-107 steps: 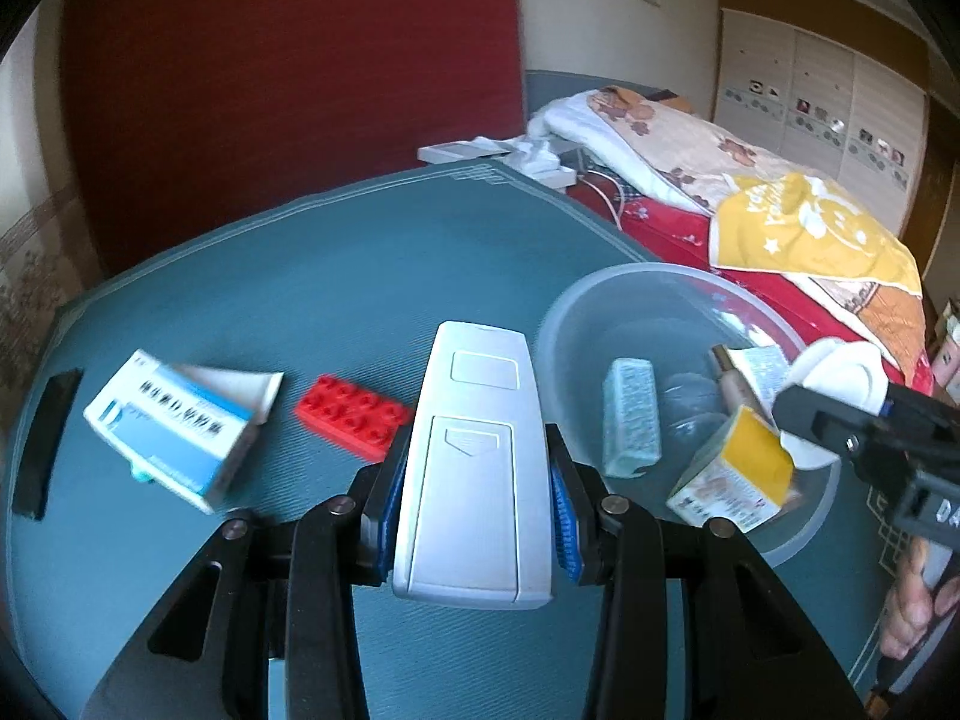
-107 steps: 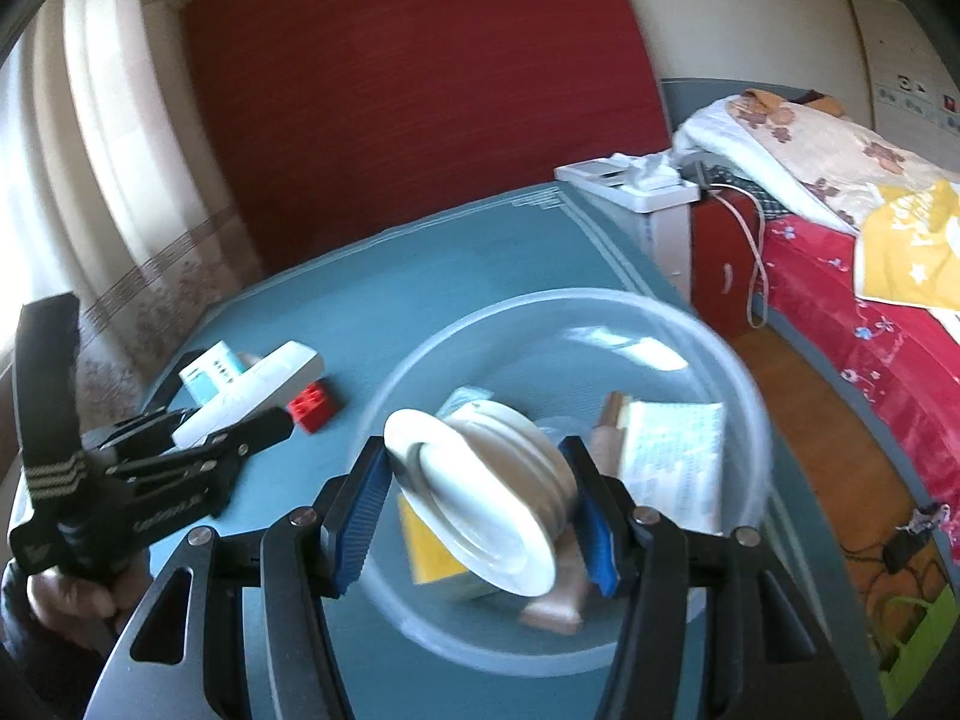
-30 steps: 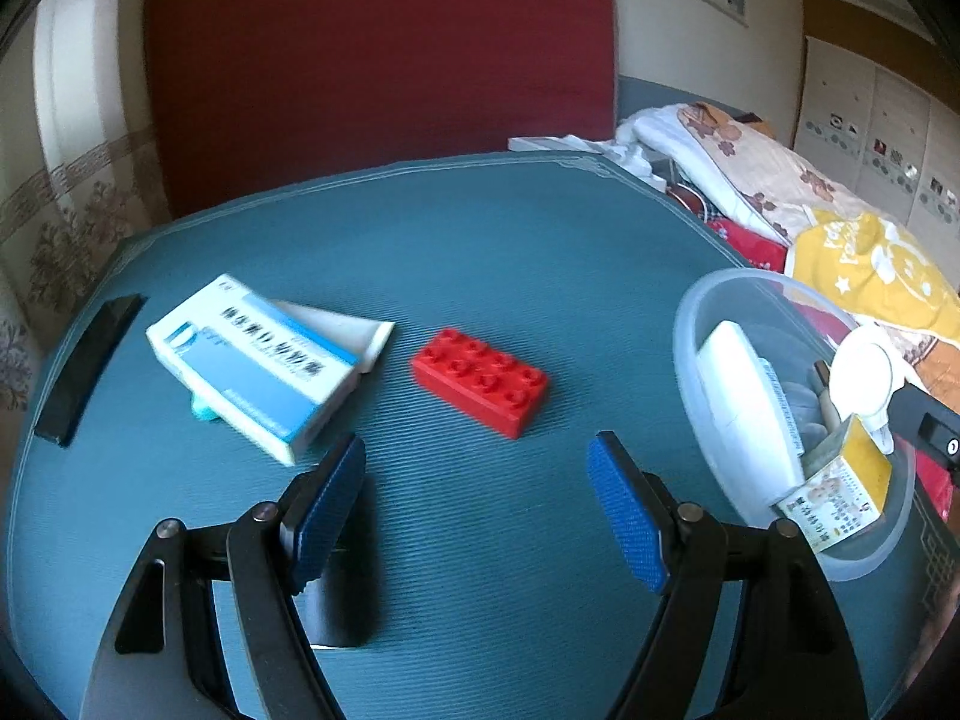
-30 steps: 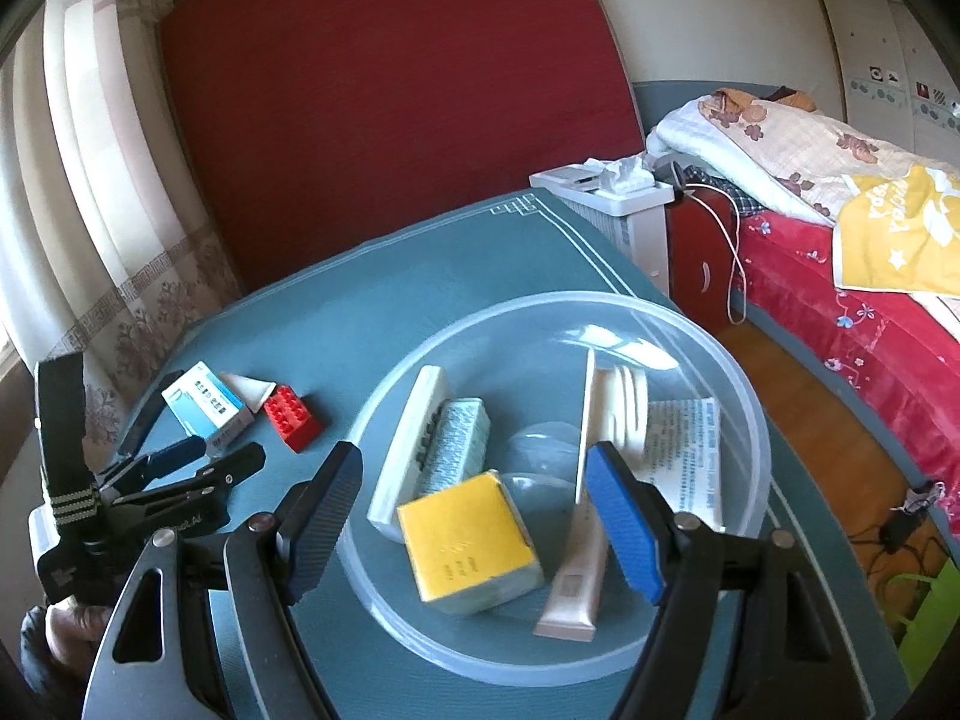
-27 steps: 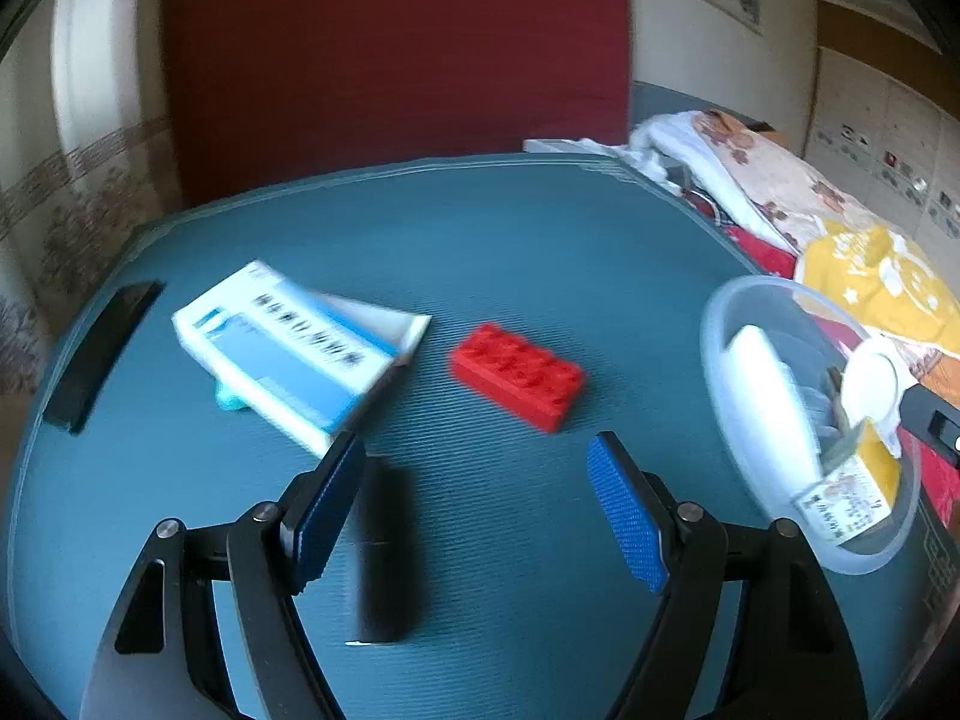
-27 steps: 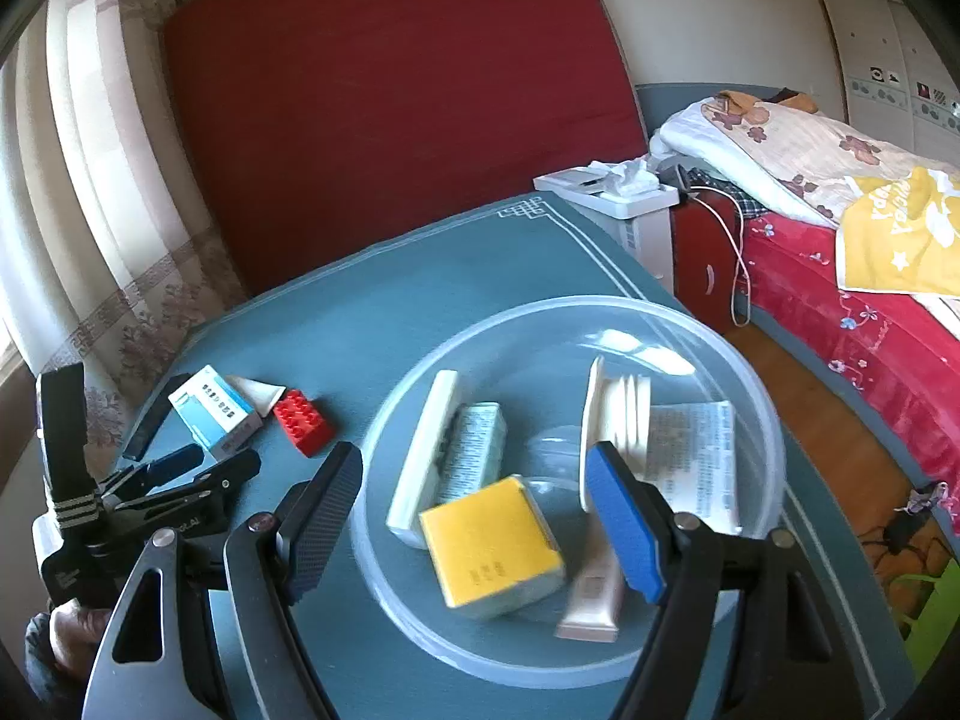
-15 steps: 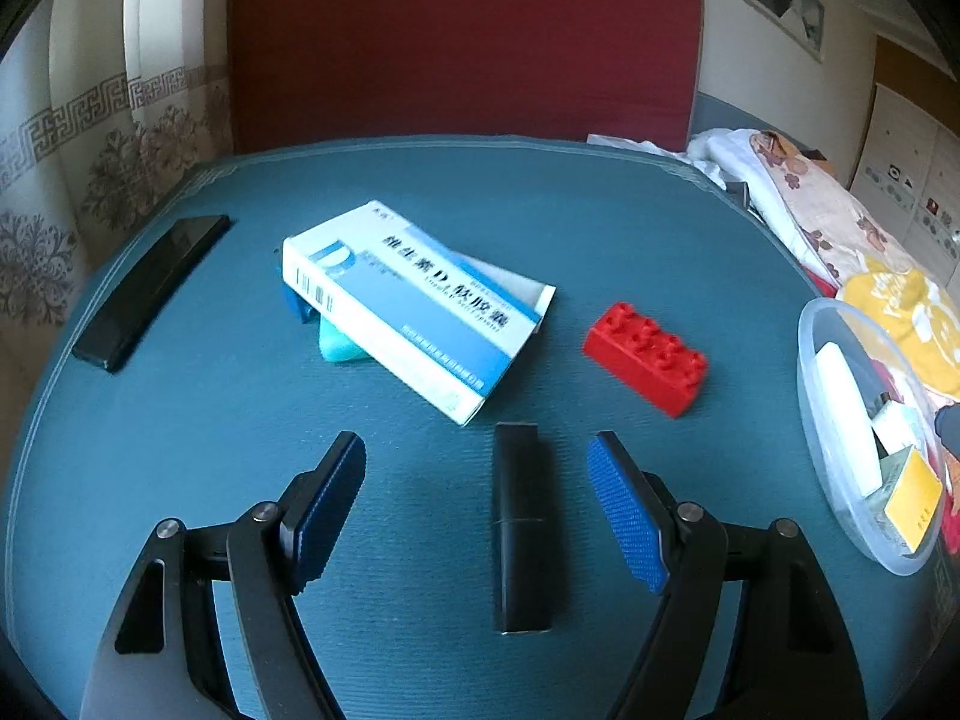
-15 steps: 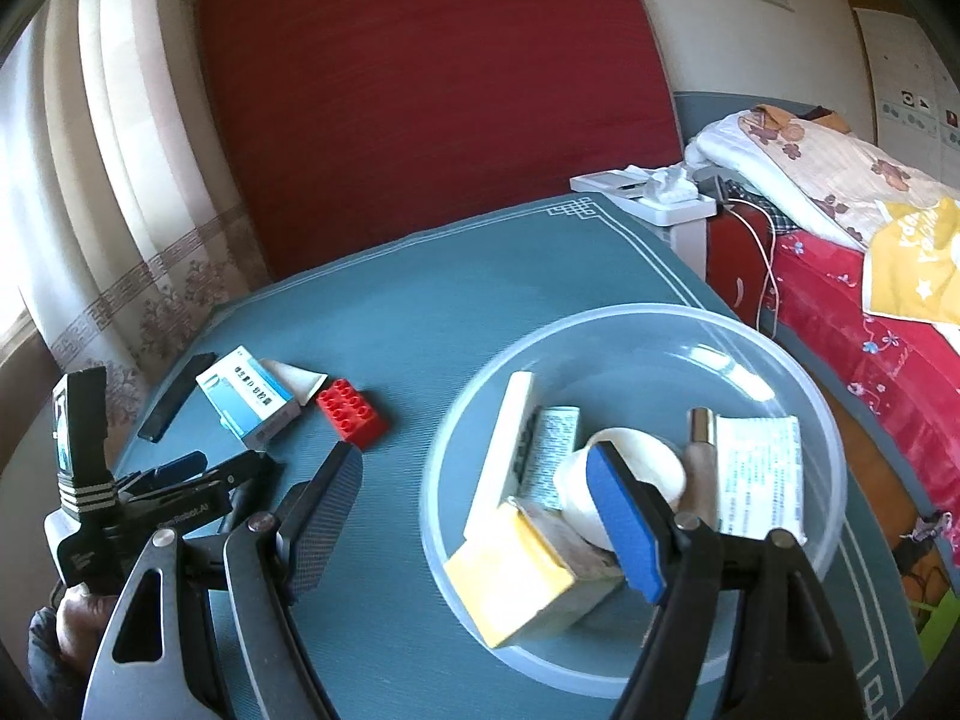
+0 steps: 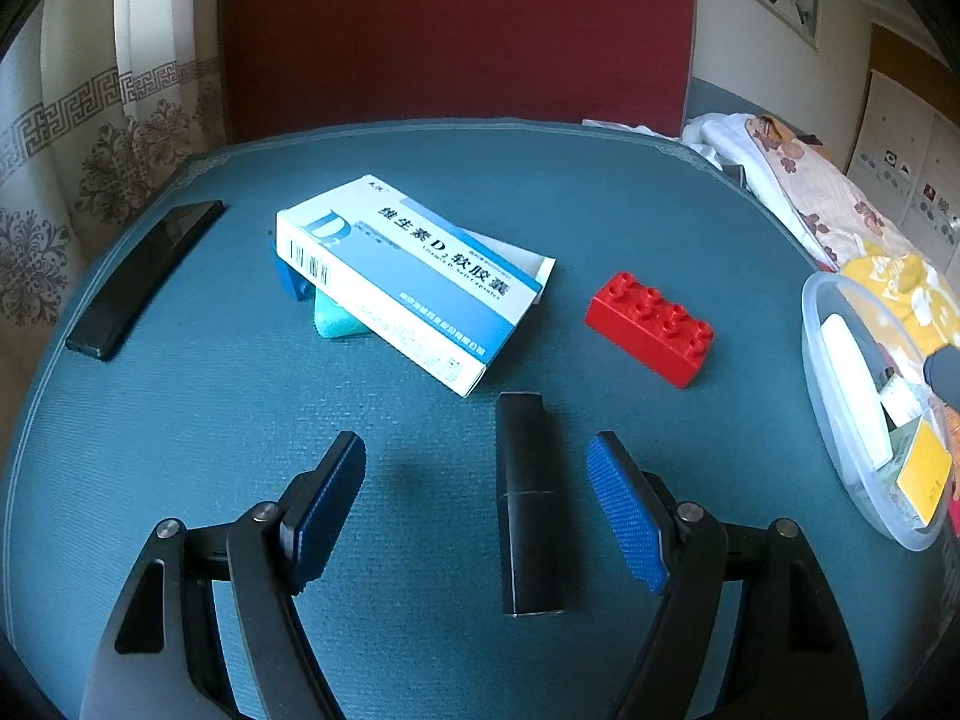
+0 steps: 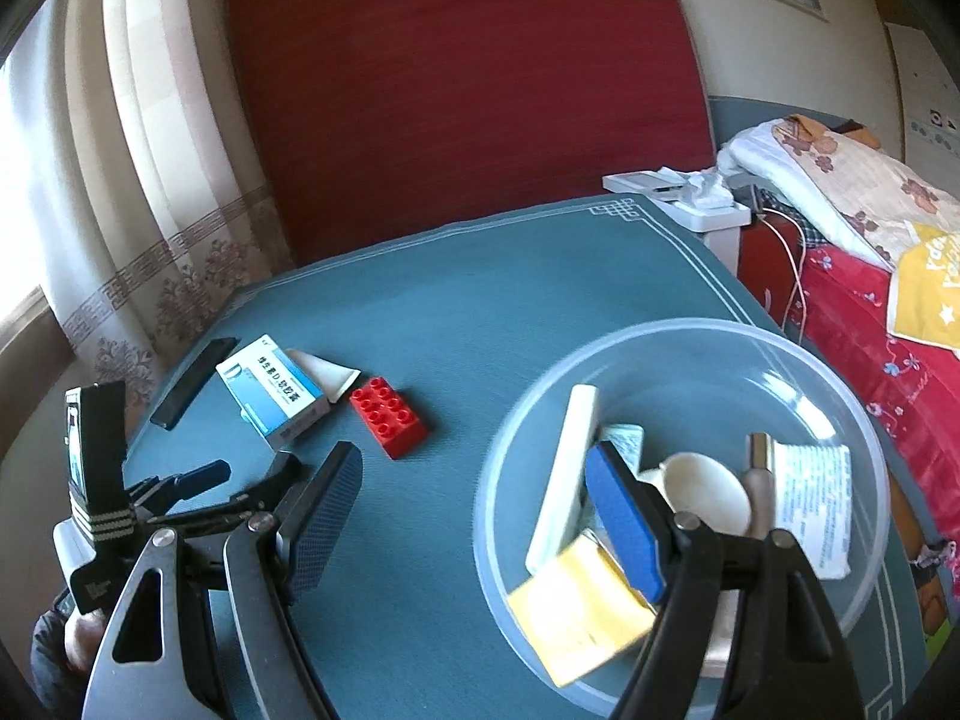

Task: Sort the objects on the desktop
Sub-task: 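Grasp the black stick with left tool while right tool grasps the red brick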

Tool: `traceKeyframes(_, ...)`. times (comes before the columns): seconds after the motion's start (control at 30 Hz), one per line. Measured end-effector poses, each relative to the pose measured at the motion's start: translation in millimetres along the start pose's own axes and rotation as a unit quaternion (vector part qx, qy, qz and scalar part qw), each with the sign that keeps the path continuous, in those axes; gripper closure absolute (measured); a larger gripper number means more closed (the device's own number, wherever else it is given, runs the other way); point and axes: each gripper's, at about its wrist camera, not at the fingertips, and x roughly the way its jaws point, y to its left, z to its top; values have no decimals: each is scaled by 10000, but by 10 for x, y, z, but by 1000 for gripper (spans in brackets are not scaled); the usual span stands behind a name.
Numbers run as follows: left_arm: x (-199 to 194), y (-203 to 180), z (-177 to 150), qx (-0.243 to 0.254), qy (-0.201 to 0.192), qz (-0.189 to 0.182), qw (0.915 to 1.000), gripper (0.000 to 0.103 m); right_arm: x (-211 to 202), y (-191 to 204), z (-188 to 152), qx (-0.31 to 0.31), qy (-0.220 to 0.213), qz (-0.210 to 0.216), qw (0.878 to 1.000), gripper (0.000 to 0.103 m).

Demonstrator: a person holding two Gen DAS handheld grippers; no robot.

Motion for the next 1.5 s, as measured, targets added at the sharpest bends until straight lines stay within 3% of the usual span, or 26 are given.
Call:
traceKeyframes(0.17,66,20,-17,4,93,76,9999,25,132,117,46,-144,46,89,9998,23)
traceKeyframes(0.23,86,17,-26,18,137,69,9999,32,204,167,60,-180,92,131,9997,23)
traceKeyframes(0.47,114,-21,-45,108,123,208,9997,34,432,345,134,-359,209,260,9988,23)
traceKeyframes(0.73,102,28,-35,-66,45,349,9994,59,740,547,190,-633,356,283,9970,23)
traceKeyframes(1.0,98,106,-26,-313,13,360,9989,75,1043,699,185,-822,692,181,9940,25)
traceKeyframes(1.17,110,121,-20,-358,10,369,9987,76,1244,780,174,-1040,963,35,9899,38)
traceKeyframes(1.5,129,158,-3,-419,13,333,9986,77,1512,748,110,-1215,1222,-294,9846,43)
